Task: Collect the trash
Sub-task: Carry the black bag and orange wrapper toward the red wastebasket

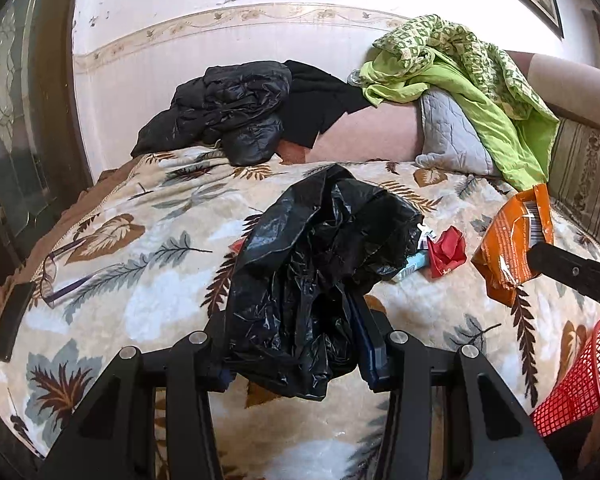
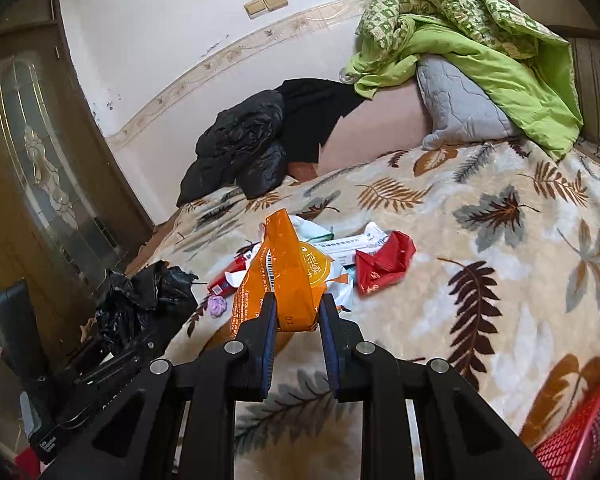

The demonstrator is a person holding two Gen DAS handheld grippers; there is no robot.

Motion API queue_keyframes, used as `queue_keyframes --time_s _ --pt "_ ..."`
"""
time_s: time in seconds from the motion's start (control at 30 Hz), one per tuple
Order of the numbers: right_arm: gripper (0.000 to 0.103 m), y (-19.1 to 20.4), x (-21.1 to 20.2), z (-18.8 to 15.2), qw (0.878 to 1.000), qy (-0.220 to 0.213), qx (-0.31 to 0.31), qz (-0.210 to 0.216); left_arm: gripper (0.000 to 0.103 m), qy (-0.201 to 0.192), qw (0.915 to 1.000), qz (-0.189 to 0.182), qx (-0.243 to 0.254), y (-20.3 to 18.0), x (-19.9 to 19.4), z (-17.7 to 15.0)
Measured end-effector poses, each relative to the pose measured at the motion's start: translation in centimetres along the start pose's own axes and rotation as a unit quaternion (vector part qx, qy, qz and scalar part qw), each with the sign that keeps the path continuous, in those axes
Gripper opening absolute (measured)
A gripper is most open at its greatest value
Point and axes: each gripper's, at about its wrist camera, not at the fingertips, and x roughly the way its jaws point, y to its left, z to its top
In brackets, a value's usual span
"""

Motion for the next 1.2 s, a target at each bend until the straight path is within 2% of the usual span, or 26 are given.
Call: queue_keyframes --time_s 0.37,0.87,1.2 --pt "0.022 0.3 0.2 -0.1 1.0 0.002 0.002 -0.011 0.045 -0.003 0.9999 -0.006 0.011 -0.7 0.4 0.3" --pt "0.022 -2.3 -3.6 -0.8 0.999 -0.017 0.034 -0.034 0.045 -0.005 0.9991 -0.038 0.021 -3.5 0.8 0.4" --pt "0.022 -2.8 -4.1 -0.7 0.998 -0.02 0.055 -0.025 0.045 -0.007 0.9985 -0.048 0.023 -3.6 0.6 0.3"
